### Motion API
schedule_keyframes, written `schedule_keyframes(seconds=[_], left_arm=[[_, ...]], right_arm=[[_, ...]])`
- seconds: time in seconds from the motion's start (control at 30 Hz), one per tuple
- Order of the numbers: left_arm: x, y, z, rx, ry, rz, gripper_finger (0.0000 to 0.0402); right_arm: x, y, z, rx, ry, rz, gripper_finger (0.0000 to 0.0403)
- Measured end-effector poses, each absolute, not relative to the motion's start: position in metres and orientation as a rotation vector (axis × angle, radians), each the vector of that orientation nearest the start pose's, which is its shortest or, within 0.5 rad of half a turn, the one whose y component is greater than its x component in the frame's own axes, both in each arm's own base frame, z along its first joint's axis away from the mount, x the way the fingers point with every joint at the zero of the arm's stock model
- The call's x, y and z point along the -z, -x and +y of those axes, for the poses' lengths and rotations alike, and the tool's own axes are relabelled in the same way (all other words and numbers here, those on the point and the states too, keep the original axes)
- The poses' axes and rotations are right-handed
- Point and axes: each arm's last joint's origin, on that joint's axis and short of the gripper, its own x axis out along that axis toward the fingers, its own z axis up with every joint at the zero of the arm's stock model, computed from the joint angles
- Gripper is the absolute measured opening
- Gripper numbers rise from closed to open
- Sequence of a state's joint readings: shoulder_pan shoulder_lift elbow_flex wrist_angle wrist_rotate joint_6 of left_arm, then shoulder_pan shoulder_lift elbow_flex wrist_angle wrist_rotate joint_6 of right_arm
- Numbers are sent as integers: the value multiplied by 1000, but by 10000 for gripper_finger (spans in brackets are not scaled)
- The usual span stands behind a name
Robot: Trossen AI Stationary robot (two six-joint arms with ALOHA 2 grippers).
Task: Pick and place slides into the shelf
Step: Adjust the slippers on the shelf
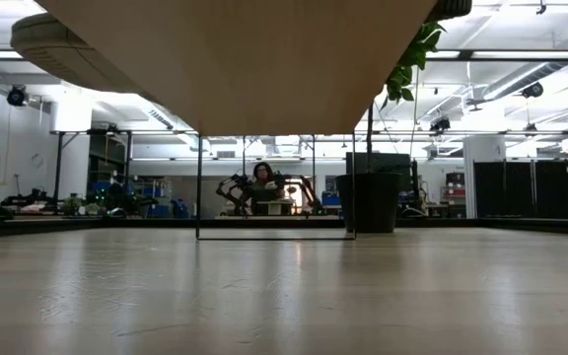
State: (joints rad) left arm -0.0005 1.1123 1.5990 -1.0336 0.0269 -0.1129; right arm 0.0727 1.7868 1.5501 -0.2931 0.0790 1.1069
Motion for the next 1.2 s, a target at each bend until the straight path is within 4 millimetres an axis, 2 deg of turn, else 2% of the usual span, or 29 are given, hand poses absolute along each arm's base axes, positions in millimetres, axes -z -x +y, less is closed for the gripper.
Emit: schedule_keyframes(seconds=[0.23, 0.53, 0.8, 1.2], left_arm=[[-458, -174, -1, -1, 110, 548, 258], [-457, -174, -1, 13, 114, 551, 258], [-457, -174, -2, 20, 125, 553, 258], [-457, -174, -2, 23, 126, 553, 258]], right_arm=[[-307, -416, 28, 294, -1048, 478, 9], [-295, -431, 30, 242, -1075, 458, 9], [-293, -429, 27, 248, -1005, 508, 9], [-296, -432, 20, 216, -969, 466, 9]])
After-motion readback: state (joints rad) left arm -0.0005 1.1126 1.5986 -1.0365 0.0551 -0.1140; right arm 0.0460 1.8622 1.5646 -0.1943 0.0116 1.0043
